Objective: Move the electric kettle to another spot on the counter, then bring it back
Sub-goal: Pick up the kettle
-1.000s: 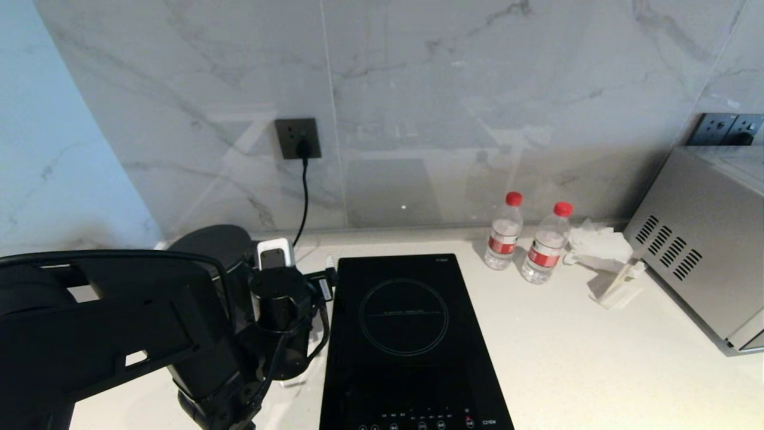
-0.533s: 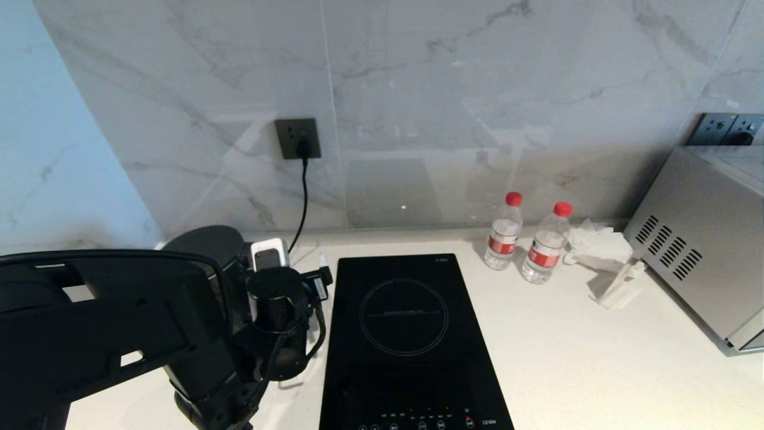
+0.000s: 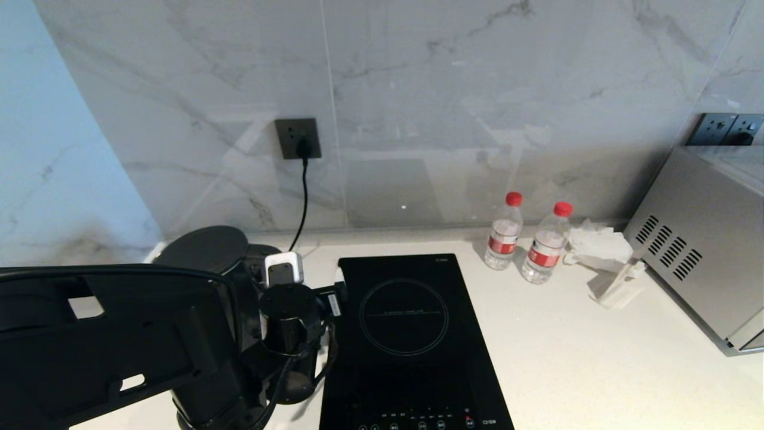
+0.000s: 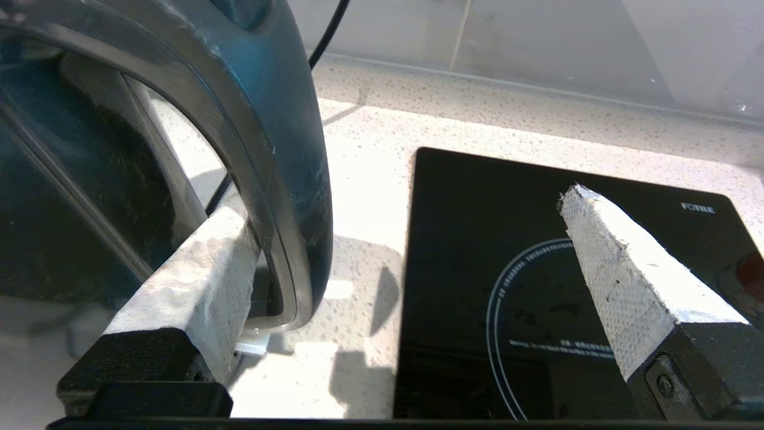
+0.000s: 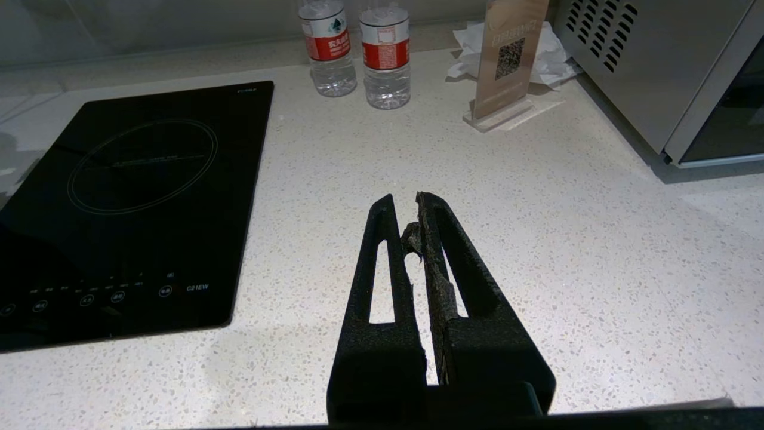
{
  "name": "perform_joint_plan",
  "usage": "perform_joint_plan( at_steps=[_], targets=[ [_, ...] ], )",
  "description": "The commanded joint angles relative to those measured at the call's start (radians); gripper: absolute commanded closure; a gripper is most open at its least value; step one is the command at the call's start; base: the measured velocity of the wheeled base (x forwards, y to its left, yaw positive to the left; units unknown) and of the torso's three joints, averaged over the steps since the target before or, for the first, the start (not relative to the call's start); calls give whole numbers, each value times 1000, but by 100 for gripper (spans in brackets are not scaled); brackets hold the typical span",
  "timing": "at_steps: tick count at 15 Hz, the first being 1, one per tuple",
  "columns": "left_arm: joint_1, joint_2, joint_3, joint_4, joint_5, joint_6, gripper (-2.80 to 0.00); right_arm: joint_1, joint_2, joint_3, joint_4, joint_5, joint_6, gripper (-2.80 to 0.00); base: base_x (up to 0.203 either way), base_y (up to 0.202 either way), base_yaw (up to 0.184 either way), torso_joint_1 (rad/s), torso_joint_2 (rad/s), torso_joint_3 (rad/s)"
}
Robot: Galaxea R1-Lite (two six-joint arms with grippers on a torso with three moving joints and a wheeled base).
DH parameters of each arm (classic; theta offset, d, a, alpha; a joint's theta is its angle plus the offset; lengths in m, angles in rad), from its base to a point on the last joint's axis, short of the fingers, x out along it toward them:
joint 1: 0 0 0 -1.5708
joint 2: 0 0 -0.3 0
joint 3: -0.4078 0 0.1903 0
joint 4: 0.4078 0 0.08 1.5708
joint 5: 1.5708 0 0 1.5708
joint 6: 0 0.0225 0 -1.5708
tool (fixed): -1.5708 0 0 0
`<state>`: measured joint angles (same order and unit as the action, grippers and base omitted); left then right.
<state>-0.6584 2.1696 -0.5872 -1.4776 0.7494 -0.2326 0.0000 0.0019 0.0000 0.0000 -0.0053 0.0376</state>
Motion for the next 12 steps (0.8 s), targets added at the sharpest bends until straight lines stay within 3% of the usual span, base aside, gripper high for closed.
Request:
perform_joint_plan(
  at_steps=[1, 12],
  targets=[
    [-13, 5, -6, -9, -2, -4, -280, 0, 0, 0, 0, -1, 1, 0, 0, 0, 0, 0, 0, 0],
    [90, 38, -95, 1, -31, -1, -280, 0, 0, 0, 0, 1, 1, 0, 0, 0, 0, 0, 0, 0]
  ],
)
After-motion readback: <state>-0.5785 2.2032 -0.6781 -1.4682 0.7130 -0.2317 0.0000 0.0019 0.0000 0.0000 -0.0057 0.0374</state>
